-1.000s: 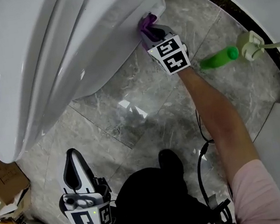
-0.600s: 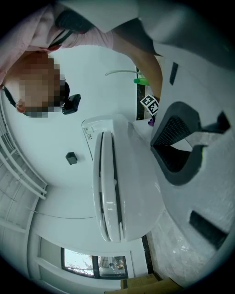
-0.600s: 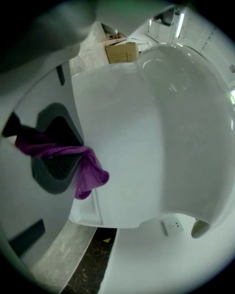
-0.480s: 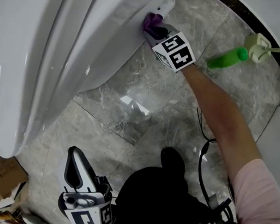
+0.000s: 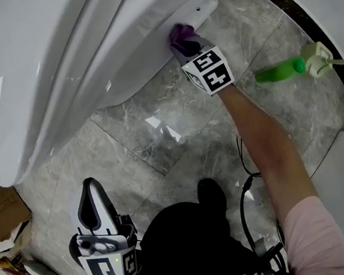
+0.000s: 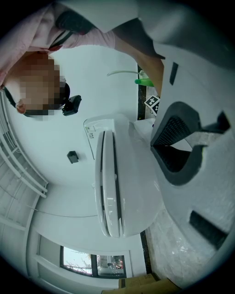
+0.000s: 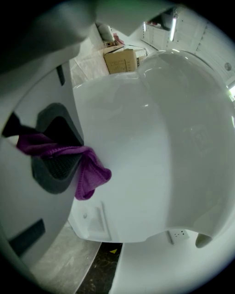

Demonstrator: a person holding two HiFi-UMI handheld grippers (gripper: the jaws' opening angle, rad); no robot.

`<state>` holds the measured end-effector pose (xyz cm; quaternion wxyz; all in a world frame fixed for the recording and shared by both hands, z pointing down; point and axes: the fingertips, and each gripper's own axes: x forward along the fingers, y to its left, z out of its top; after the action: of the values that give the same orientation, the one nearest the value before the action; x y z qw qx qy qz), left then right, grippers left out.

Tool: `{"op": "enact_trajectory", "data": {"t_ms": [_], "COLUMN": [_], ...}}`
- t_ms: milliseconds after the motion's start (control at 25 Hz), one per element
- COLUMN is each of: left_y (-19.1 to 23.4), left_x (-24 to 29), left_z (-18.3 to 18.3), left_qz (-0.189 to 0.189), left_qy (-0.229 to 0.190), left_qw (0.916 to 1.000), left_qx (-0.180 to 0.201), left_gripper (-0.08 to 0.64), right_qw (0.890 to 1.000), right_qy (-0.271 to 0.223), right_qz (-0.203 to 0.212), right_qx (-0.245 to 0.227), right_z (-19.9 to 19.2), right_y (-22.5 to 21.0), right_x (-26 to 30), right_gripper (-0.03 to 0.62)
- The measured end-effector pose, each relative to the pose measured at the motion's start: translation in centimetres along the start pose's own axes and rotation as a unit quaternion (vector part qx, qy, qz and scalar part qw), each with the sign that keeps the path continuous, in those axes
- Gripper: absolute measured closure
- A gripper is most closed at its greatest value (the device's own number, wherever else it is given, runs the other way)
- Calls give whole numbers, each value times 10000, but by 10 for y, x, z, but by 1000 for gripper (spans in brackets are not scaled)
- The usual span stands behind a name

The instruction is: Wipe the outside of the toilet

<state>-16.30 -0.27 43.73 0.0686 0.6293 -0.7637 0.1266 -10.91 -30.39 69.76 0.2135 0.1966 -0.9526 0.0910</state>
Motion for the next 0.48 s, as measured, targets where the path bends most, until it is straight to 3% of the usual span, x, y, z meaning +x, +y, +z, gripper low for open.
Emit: {"op": "enact_trajectory", "data": {"t_ms": [480], "left_y": [9], "left_x": [-11], "left_z": [3], "left_qz": [50], "left_qy": [-98], "left_qw": [9999], "left_qx": [22], "left_gripper": [552], "right_qw": [9991], "right_qy": [63], "right_qz": [414], "right_qx": [22], "right_z": [-7], "right_y": [51], "right_x": [5], "right_gripper": [535]}}
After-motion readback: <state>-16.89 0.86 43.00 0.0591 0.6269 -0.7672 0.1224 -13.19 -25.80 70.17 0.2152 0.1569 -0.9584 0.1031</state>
